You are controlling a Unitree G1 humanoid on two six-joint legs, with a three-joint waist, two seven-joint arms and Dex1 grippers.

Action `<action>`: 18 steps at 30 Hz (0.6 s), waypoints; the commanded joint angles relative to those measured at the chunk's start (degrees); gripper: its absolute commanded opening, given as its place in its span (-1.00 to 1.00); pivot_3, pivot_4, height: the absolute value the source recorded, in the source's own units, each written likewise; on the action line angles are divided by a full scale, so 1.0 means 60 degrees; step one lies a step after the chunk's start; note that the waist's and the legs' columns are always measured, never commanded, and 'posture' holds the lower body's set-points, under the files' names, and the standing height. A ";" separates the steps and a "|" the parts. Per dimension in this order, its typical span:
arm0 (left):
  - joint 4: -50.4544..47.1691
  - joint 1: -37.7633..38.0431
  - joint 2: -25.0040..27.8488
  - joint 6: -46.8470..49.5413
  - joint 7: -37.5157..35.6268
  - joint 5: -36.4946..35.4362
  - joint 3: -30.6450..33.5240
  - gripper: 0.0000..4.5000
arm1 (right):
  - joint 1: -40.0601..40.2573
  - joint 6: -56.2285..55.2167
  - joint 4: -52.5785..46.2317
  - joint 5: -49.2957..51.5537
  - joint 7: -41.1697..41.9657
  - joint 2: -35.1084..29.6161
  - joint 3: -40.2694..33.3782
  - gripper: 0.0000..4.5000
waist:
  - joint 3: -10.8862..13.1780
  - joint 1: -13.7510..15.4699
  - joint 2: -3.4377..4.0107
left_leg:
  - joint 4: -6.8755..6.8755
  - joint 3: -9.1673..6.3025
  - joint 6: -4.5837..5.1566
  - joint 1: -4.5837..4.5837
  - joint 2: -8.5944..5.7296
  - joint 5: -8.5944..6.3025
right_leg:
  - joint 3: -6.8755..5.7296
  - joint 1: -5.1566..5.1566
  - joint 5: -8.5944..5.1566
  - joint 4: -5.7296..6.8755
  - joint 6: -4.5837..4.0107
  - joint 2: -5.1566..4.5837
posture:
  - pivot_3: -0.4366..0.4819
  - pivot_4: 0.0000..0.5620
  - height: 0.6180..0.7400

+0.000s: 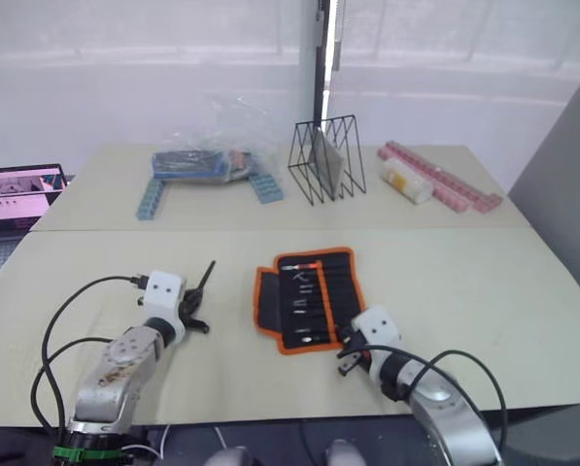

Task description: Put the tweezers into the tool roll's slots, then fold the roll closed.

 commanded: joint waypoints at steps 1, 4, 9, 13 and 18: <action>-0.0266 -0.0380 0.0622 -0.0145 -0.0629 -0.0268 0.0415 -0.98 | 0.0187 0.0309 0.0203 -0.0031 -0.0005 -0.0015 0.0087 -1.00 | 0.0025 -0.0001 -0.0012 | -0.0002 0.0000 0.0000 -0.0004 0.0001 0.0000 | -0.0001 -0.0005 0.0000 0.0000 -0.0001 -0.0001 | -0.05 -0.47 0.74; -0.0385 -0.0921 0.1280 -0.0362 -0.1626 -0.0663 0.0363 -0.98 | 0.0181 0.0320 0.0204 -0.0034 0.0008 -0.0022 0.0097 -1.00 | 0.0045 0.0011 -0.0033 | -0.0004 -0.0003 0.0000 -0.0009 0.0001 0.0000 | -0.0004 -0.0009 0.0000 -0.0003 -0.0002 -0.0008 | -0.05 -0.47 0.74; -0.0447 -0.1836 0.1852 -0.0615 -0.3120 -0.1219 -0.0074 -0.98 | 0.0155 0.0349 0.0199 -0.0040 -0.0003 -0.0027 0.0086 -1.00 | 0.0049 0.0029 -0.0035 | -0.0004 0.0001 -0.0001 -0.0009 -0.0001 -0.0001 | -0.0002 -0.0006 0.0001 -0.0013 -0.0002 -0.0023 | -0.05 -0.47 0.74; -0.0283 -0.2825 0.2146 -0.0419 -0.4753 -0.1768 -0.0911 -0.98 | 0.0132 0.0385 0.0193 -0.0047 -0.0049 0.0002 0.0092 -1.00 | 0.0053 0.0003 -0.0035 | -0.0011 0.0000 -0.0001 -0.0014 0.0000 -0.0001 | -0.0002 -0.0009 0.0001 -0.0014 -0.0002 -0.0017 | -0.05 -0.47 0.74; 0.0211 -0.3941 0.2653 -0.0468 -0.6588 -0.1472 -0.2593 -0.98 | 0.0200 0.0413 0.0106 -0.0063 -0.0118 0.0030 0.0143 -1.00 | 0.0071 -0.0051 -0.0009 | -0.0011 0.0007 0.0000 -0.0014 -0.0015 -0.0001 | 0.0000 -0.0008 -0.0001 -0.0013 0.0000 0.0033 | -0.05 -0.47 0.74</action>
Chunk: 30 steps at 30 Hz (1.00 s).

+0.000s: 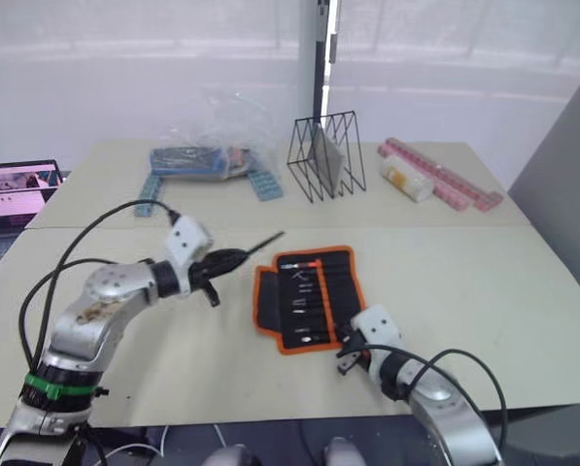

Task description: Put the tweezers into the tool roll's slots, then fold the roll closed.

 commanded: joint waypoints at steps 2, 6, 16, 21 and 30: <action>0.0072 -0.0696 0.0287 0.0025 -0.1389 0.0135 -0.1120 -0.98 | 0.0231 0.0388 0.0179 -0.0055 -0.0084 0.0016 0.0111 -1.00 | 0.0017 -0.0034 0.0015 | 0.0001 0.0002 0.0002 -0.0003 -0.0001 -0.0001 | 0.0005 -0.0001 -0.0001 0.0000 0.0002 0.0013 | -0.05 -0.47 0.74; -0.0016 -0.0938 0.0596 0.0374 -0.1990 0.0493 -0.1975 -0.98 | 0.0435 0.0420 -0.0006 -0.0042 -0.0189 0.0028 0.0051 -1.00 | 0.0026 -0.0038 0.0022 | 0.0004 0.0000 0.0005 -0.0008 0.0001 -0.0002 | 0.0015 -0.0002 -0.0006 0.0001 0.0010 0.0037 | -0.05 -0.47 0.74; -0.0261 -0.1438 0.0705 0.1136 -0.2345 0.1347 -0.3144 -0.98 | 0.1198 0.0512 -0.0569 -0.0020 -0.0570 0.0228 0.0133 -1.00 | 0.0031 0.0038 0.0027 | 0.0015 -0.0004 0.0016 -0.0028 0.0010 -0.0008 | 0.0019 -0.0010 -0.0016 -0.0001 0.0022 0.0056 | -0.05 -0.47 0.74; -0.0093 -0.1892 0.0545 0.1470 -0.2338 0.1683 -0.3509 -0.98 | 0.1461 0.0452 -0.0660 -0.0037 -0.0615 0.0274 0.0207 -1.00 | 0.0031 0.0060 0.0027 | 0.0017 -0.0003 0.0017 -0.0027 0.0012 -0.0008 | 0.0023 -0.0009 -0.0017 0.0000 0.0024 0.0072 | -0.05 -0.47 0.74; 0.0192 -0.2095 0.0464 0.1201 -0.2504 0.2330 -0.4068 -0.98 | 0.1409 0.0465 -0.0596 -0.0108 -0.0754 0.0437 0.0249 -1.00 | 0.0031 0.0048 0.0027 | 0.0019 -0.0003 0.0017 -0.0021 0.0031 -0.0008 | 0.0031 -0.0007 -0.0022 0.0005 0.0013 0.0098 | -0.05 -0.47 0.74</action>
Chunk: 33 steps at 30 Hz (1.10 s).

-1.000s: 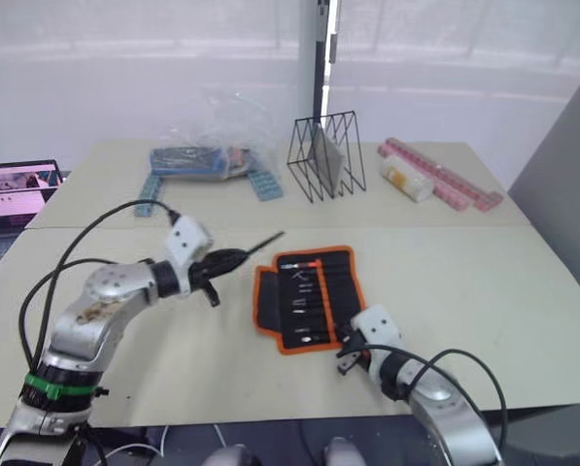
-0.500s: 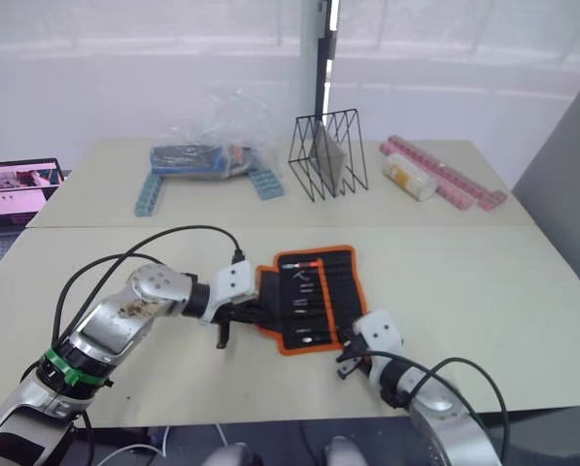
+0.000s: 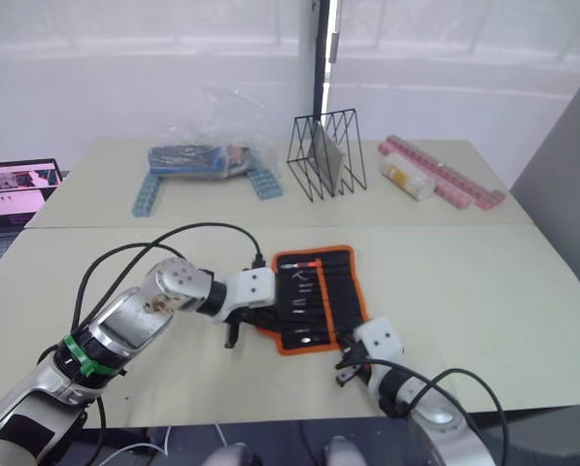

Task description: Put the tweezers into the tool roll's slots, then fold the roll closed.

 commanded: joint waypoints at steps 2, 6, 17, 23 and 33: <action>0.0230 -0.0348 -0.0180 -0.0317 -0.0023 0.0438 -0.0221 -0.98 | 0.0237 0.0335 0.0399 -0.0104 -0.0100 0.0046 0.0200 -1.00 | 0.0000 0.0004 0.0000 | 0.0003 0.0000 0.0000 0.0001 0.0000 0.0000 | 0.0001 0.0000 0.0000 0.0004 0.0000 0.0000 | -0.05 -0.47 0.74; 0.0493 -0.0459 -0.0472 -0.0496 -0.0018 0.0680 -0.0374 -0.98 | 0.0224 0.0337 0.0406 -0.0102 -0.0140 0.0069 0.0219 -1.00 | 0.0000 0.0009 0.0000 | 0.0007 0.0001 0.0000 0.0000 -0.0001 0.0000 | 0.0001 0.0001 0.0000 0.0006 0.0000 0.0001 | -0.05 -0.47 0.74; 0.1086 -0.0896 -0.1480 -0.0827 -0.0018 0.1192 -0.0729 -0.98 | 0.0273 0.0325 0.0400 -0.0120 -0.0226 0.0140 0.0258 -1.00 | -0.0001 0.0007 0.0000 | 0.0011 0.0003 0.0000 0.0003 -0.0002 0.0000 | 0.0005 0.0003 0.0000 0.0011 -0.0001 0.0003 | -0.05 -0.47 0.74; 0.1900 -0.1185 -0.2194 -0.1240 0.0095 0.1488 -0.0915 -0.98 | 0.0295 0.0305 0.0392 -0.0139 -0.0264 0.0169 0.0275 -1.00 | -0.0001 0.0020 0.0000 | 0.0012 0.0003 0.0001 0.0003 -0.0005 0.0001 | 0.0006 0.0004 0.0001 0.0013 -0.0001 0.0004 | -0.05 -0.47 0.74; 0.3421 -0.1515 -0.3427 -0.2071 0.0384 0.1839 -0.0963 -0.98 | 0.0361 0.0319 0.0293 -0.0147 -0.0303 0.0157 0.0293 -1.00 | -0.0002 0.0062 -0.0001 | 0.0025 0.0003 0.0001 0.0006 -0.0009 0.0001 | 0.0006 0.0014 0.0001 0.0014 0.0000 0.0002 | -0.05 -0.47 0.74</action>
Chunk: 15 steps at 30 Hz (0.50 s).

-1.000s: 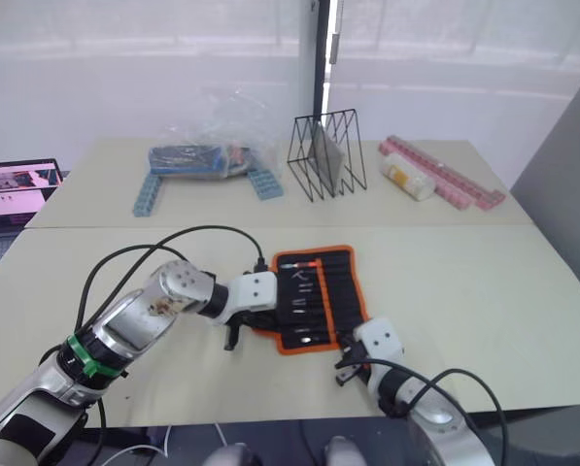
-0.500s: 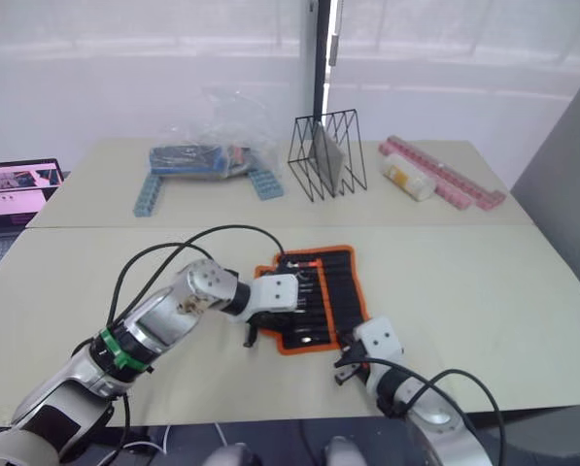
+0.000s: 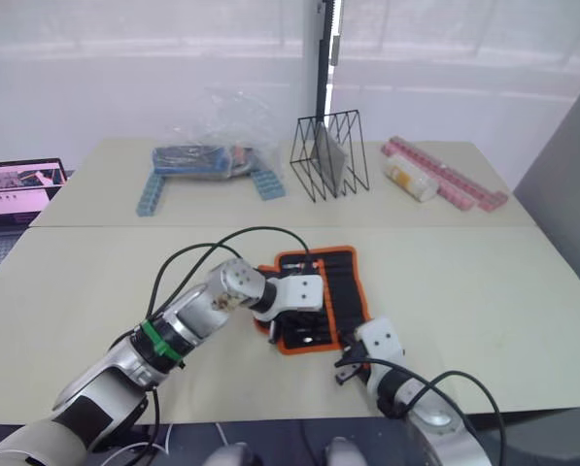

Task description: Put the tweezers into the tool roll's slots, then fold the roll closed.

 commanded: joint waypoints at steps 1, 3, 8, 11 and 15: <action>0.0236 -0.0211 -0.0407 -0.0420 0.0225 0.0221 -0.0049 -0.98 | 0.0256 0.0326 0.0323 -0.0120 0.0015 -0.0036 0.0284 -1.00 | 0.0000 0.0013 0.0000 | 0.0002 0.0000 0.0000 0.0000 -0.0001 0.0000 | 0.0000 0.0001 0.0000 0.0000 0.0000 0.0000 | -0.05 -0.47 0.74; 0.0305 -0.0167 -0.0478 -0.0503 0.0218 0.0296 -0.0046 -0.98 | 0.0257 0.0338 0.0303 -0.0119 0.0011 -0.0043 0.0258 -1.00 | -0.0001 0.0022 0.0000 | 0.0005 -0.0001 0.0000 0.0002 -0.0003 0.0000 | 0.0000 0.0007 0.0000 0.0001 0.0001 -0.0001 | -0.05 -0.47 0.74; 0.0187 -0.0080 -0.0440 -0.0509 0.0137 0.0363 0.0079 -0.98 | 0.0261 0.0322 0.0304 -0.0125 0.0009 -0.0064 0.0221 -1.00 | -0.0002 0.0029 0.0000 | 0.0011 -0.0005 0.0000 0.0005 -0.0004 0.0000 | 0.0000 0.0013 0.0000 0.0003 0.0001 -0.0003 | -0.05 -0.47 0.74; 0.0039 -0.0068 -0.0381 -0.0402 0.0163 0.0329 0.0214 -0.98 | 0.0260 0.0306 0.0322 -0.0133 0.0011 -0.0063 0.0239 -1.00 | -0.0002 0.0026 0.0000 | 0.0011 -0.0005 0.0000 0.0005 -0.0004 0.0000 | 0.0000 0.0012 0.0000 0.0004 0.0001 -0.0003 | -0.05 -0.47 0.74; -0.0269 -0.0107 -0.0235 -0.0203 0.0179 0.0228 0.0468 -0.47 | 0.0213 0.0297 0.0373 -0.0136 0.0038 -0.0069 0.0260 -1.00 | -0.0002 0.0015 0.0001 | 0.0012 -0.0005 0.0000 0.0002 -0.0004 0.0000 | 0.0001 0.0008 0.0000 0.0007 0.0001 -0.0003 | -0.05 -0.47 0.74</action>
